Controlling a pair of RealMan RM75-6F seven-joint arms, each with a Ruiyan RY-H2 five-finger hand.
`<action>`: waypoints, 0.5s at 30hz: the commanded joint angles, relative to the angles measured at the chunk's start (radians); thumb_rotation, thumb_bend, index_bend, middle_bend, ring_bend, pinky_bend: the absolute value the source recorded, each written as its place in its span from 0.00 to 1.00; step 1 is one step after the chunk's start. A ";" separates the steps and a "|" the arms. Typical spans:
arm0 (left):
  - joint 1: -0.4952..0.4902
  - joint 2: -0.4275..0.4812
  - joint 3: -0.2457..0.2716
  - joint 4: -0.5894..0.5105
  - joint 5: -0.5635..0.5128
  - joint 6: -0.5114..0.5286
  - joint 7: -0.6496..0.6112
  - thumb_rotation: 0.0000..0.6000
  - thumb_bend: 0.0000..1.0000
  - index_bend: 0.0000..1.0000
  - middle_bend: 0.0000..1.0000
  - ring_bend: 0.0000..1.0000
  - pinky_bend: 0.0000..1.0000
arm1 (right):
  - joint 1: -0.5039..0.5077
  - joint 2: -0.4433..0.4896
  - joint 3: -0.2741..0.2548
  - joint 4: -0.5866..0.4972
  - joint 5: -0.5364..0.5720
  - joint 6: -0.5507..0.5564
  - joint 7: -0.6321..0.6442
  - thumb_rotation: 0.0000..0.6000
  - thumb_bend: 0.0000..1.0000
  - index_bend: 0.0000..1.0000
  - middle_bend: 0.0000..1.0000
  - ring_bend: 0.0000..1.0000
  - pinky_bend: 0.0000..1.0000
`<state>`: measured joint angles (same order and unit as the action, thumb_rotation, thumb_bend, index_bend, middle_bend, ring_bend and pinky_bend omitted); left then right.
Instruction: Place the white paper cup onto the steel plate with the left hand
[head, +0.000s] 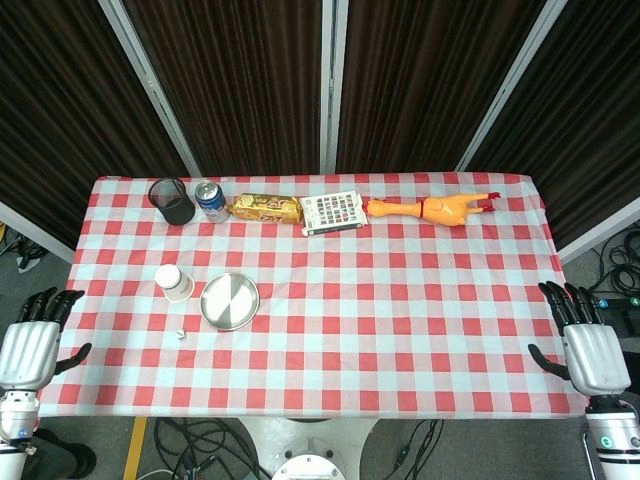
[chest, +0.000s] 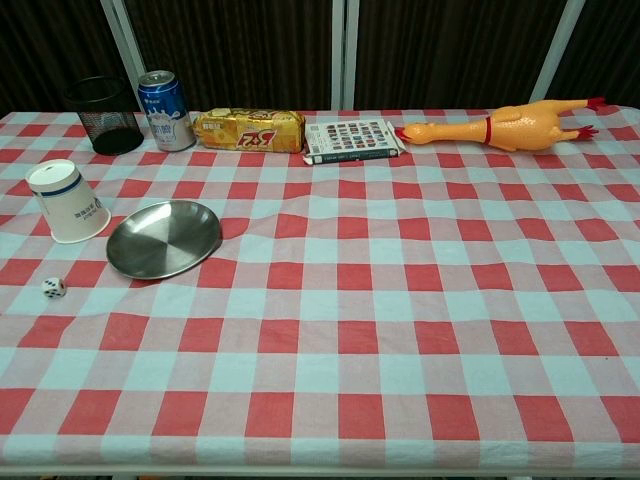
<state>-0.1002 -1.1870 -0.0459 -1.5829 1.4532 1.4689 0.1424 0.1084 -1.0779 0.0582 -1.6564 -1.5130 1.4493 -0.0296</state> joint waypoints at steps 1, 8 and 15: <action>-0.001 0.003 0.002 -0.005 0.004 0.000 0.007 1.00 0.21 0.17 0.18 0.11 0.13 | -0.001 0.001 -0.001 0.001 -0.001 0.001 0.000 1.00 0.16 0.00 0.08 0.00 0.00; -0.009 0.012 -0.001 -0.010 0.009 -0.007 0.017 1.00 0.21 0.18 0.18 0.11 0.13 | -0.001 0.003 0.000 0.006 -0.010 0.007 0.011 1.00 0.16 0.00 0.08 0.00 0.00; -0.060 0.002 -0.019 0.003 0.009 -0.068 0.015 1.00 0.21 0.21 0.24 0.15 0.16 | -0.001 0.015 0.013 0.005 -0.005 0.021 -0.001 1.00 0.16 0.00 0.08 0.00 0.00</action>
<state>-0.1468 -1.1791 -0.0584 -1.5857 1.4616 1.4138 0.1595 0.1074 -1.0643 0.0704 -1.6509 -1.5191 1.4705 -0.0296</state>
